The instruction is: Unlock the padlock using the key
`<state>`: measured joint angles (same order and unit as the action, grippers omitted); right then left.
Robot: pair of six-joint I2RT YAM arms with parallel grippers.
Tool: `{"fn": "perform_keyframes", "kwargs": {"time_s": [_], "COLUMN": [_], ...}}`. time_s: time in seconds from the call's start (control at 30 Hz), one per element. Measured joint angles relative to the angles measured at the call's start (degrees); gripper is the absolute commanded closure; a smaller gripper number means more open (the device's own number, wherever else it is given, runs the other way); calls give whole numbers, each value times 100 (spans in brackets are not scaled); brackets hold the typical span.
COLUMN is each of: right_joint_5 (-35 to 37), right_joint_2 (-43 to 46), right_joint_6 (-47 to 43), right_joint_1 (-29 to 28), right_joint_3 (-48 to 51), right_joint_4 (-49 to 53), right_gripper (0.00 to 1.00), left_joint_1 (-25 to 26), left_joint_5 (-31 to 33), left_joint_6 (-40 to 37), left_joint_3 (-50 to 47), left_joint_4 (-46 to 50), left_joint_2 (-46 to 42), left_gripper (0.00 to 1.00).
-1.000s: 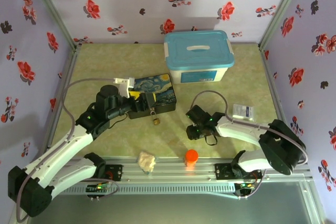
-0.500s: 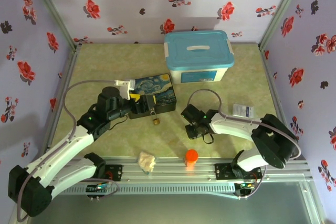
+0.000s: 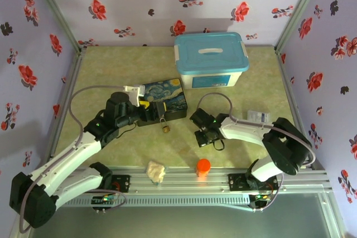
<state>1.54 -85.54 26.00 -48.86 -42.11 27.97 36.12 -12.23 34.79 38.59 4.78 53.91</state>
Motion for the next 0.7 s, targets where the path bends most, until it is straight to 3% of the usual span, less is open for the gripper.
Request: {"fn": "perform_keyframes", "kwargs": {"time_s": [0.3,0.5,0.7], "right_joint_5": [-535,-732,-800], "right_joint_2": [393,730,1231], "right_joint_6": [400,798,1097], "right_joint_1": [361,428,442], "right_joint_3": [452,612,612], "right_joint_4": [-643,-1961,-2581], "right_gripper": [100,100,100], "left_joint_1": [7,50,262], "left_joint_5": [-50,-391,-549], "left_joint_6": [7,87,184], "left_joint_3": [-358,-756,-962], "left_joint_4": [-389,-1123,-1832], "left_joint_2": [-76,-144,-17], "left_gripper": [3,12,24]}}
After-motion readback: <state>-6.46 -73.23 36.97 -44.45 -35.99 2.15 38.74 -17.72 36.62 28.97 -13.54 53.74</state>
